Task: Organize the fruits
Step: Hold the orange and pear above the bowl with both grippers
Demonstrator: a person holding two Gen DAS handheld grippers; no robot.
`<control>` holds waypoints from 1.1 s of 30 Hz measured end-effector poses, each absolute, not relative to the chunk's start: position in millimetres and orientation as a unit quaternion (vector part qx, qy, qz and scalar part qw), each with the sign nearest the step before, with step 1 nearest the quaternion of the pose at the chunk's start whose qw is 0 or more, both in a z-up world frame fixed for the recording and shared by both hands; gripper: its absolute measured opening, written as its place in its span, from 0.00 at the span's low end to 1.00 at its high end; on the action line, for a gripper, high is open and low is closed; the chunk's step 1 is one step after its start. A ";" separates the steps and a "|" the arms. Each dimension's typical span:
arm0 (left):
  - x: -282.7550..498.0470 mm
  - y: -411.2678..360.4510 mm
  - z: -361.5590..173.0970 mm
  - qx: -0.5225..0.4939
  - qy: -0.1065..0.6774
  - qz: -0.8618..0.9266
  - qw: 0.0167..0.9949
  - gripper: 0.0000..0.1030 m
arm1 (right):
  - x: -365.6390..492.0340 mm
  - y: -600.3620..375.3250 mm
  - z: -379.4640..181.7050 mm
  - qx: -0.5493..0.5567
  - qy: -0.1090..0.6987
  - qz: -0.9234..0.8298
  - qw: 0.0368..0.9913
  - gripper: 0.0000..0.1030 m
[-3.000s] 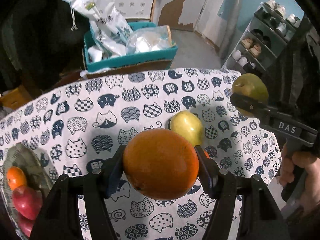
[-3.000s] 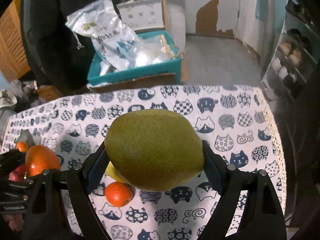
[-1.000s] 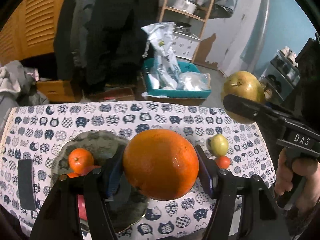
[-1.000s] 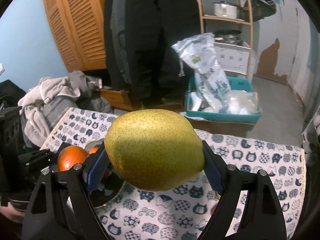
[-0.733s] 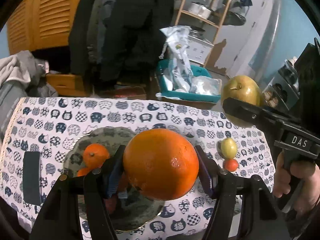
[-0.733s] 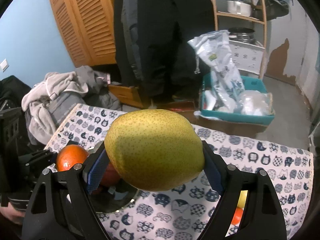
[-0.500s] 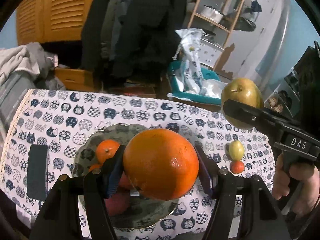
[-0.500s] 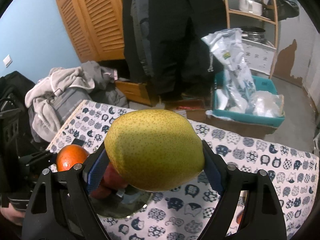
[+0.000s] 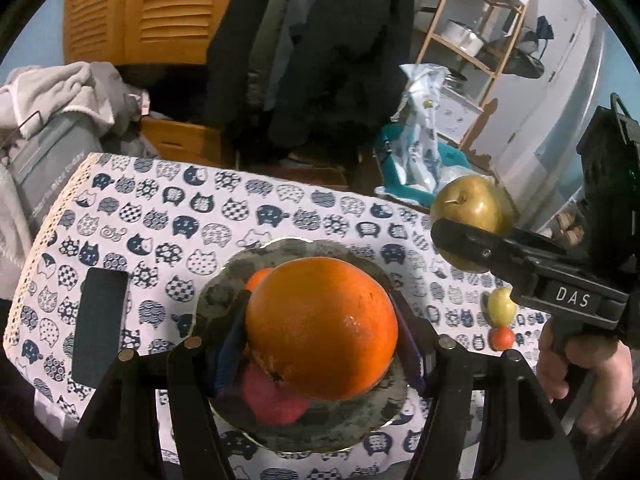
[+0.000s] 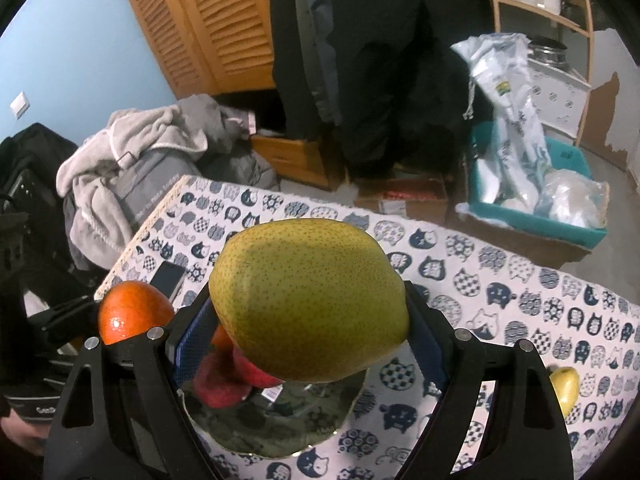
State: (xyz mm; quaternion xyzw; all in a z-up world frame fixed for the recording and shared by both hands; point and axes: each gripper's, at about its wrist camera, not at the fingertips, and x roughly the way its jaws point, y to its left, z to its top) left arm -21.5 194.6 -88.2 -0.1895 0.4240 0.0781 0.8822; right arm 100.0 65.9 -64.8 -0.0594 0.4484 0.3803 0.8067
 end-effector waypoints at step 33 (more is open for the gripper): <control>-19.4 186.9 -144.5 -0.180 0.487 0.078 0.851 0.66 | 114.9 100.6 -178.2 -0.084 0.552 0.362 0.747 0.82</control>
